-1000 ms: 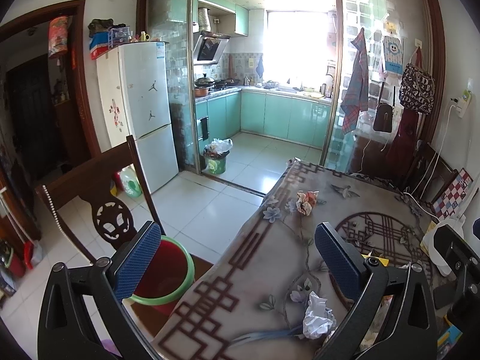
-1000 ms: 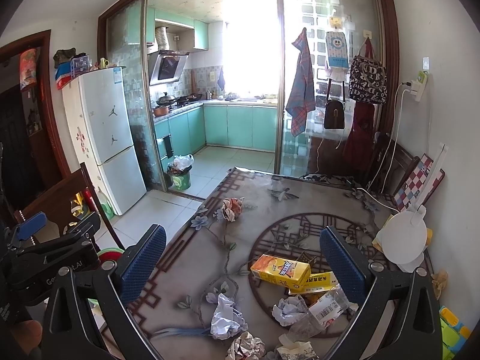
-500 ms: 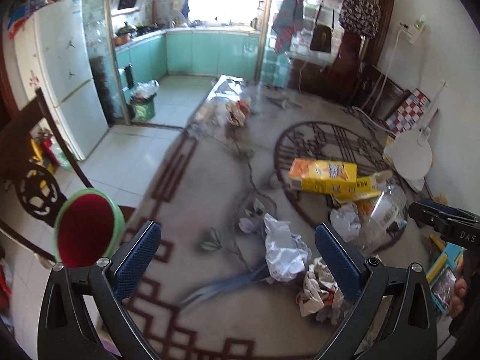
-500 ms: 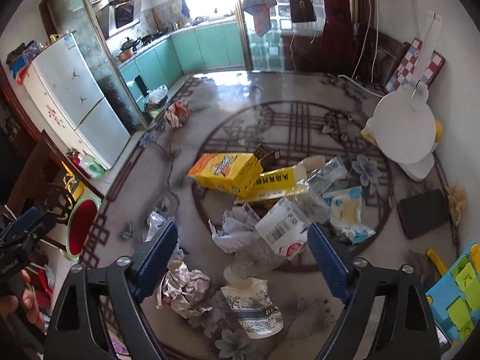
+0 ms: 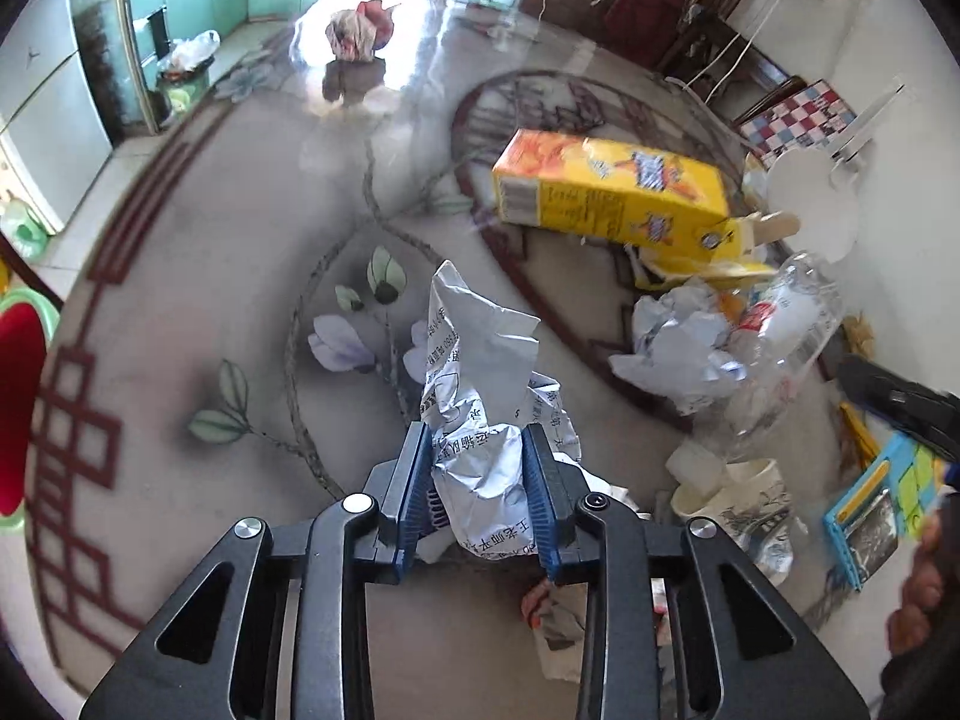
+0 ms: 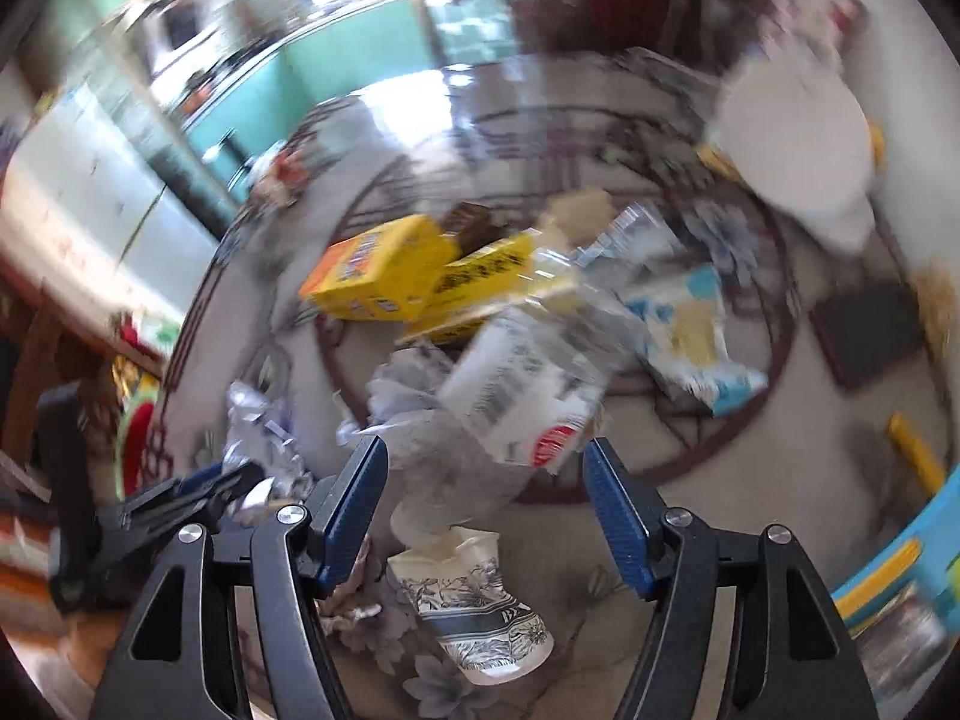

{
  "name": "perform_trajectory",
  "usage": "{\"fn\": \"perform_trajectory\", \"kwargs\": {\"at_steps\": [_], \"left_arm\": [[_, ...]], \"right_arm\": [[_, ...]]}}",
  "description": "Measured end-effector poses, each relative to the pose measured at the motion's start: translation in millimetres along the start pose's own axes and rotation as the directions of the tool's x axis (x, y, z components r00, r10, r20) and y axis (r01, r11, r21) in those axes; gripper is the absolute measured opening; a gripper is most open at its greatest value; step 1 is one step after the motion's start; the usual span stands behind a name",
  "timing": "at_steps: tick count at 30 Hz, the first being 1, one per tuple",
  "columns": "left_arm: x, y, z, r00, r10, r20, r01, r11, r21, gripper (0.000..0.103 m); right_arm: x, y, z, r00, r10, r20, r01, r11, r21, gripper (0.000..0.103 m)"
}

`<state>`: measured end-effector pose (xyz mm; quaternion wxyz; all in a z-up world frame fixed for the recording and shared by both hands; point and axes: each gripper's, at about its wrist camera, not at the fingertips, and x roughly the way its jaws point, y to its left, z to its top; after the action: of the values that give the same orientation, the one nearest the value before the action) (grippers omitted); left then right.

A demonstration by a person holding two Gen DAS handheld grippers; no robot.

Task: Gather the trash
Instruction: 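Grasp crumpled white paper with left tool while right tool grasps clear plastic bottle, then carry paper and bottle to red bucket and open both tools to drop them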

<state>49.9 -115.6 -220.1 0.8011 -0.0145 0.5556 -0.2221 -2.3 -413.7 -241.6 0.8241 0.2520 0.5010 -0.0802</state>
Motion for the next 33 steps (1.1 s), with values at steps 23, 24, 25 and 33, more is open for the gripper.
{"fn": "perform_trajectory", "kwargs": {"at_steps": [23,24,25,33], "left_arm": [[-110,69,11,0.954,0.186,0.233,-0.195,0.981,0.015,0.03],[-113,75,13,0.953,0.186,0.24,-0.195,0.981,0.013,0.03],[-116,82,15,0.951,0.186,0.247,-0.195,0.981,0.011,0.03],[-132,151,25,0.942,0.215,0.257,-0.205,0.977,-0.065,0.031]], "right_arm": [[-61,50,8,0.973,0.05,0.223,-0.065,0.996,0.062,0.056],[-70,61,7,0.969,0.052,0.24,-0.066,0.996,0.051,0.056],[-78,72,5,0.965,0.06,0.254,-0.072,0.997,0.04,0.056],[-88,198,-4,0.953,0.159,0.257,-0.127,0.982,-0.137,0.056]]}}
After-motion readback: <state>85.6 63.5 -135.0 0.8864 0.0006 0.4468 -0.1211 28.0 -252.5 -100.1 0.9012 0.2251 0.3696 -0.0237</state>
